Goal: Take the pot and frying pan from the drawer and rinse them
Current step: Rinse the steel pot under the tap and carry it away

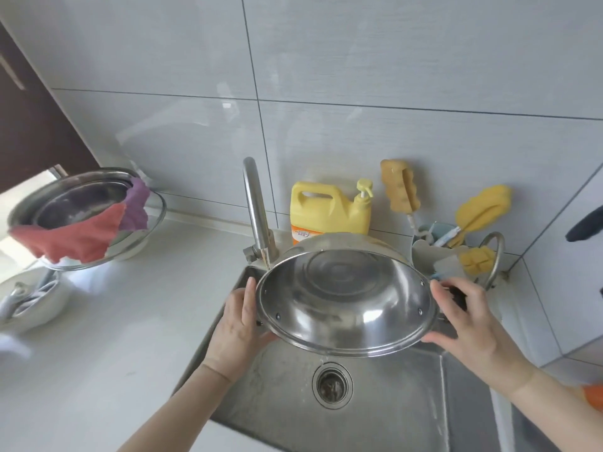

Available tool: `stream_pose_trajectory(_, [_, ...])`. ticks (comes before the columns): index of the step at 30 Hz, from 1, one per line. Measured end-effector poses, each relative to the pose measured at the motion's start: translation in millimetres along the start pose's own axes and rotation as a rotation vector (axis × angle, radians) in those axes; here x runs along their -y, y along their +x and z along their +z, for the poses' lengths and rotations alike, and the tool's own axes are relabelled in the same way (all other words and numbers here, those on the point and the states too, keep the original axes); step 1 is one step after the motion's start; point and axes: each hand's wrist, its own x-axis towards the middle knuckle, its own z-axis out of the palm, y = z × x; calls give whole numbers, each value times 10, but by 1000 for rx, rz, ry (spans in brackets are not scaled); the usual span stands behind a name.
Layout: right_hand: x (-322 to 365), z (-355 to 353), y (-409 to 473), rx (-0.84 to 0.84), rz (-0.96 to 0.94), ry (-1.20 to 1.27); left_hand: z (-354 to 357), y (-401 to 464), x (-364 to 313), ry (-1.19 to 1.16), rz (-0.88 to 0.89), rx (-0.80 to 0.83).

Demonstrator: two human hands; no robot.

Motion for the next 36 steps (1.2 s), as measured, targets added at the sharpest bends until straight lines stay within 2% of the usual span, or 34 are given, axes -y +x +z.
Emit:
stream_pose_trajectory(2, [-53, 75, -38, 140, 95, 64, 55, -15, 5, -50, -54, 161])
stream_pose_trajectory(8, [-208, 339, 41, 560, 382, 338, 64, 112, 113, -107, -260, 790])
stream_pose_trajectory(12, [-211, 541, 196, 769, 432, 488, -123, 292, 338, -151, -333, 1079])
stream_pose_trajectory(17, [-107, 799, 315, 1050, 502, 715, -442, 479, 696, -204, -421, 1356])
stream_pose_trajectory(20, [92, 935, 295, 1060, 554, 832, -652, 602, 817, -143, -434, 1350])
stream_pose_trajectory(25, [438, 1137, 276, 897, 536, 828, -1016, 604, 908, -42, -371, 1275])
stream_pose_trajectory(29, [689, 1098, 357, 711, 506, 829, -1154, 486, 947, -52, -341, 1072])
stream_pose_trajectory(32, [712, 1018, 478, 534, 373, 773, -1088, 324, 960, 9, -340, 900])
stream_pose_trajectory(34, [645, 914, 571, 523, 344, 700, -1009, 221, 934, 1, -345, 822])
stream_pose_trajectory(36, [531, 769, 685, 586, 344, 604, -902, 145, 898, -76, -378, 793])
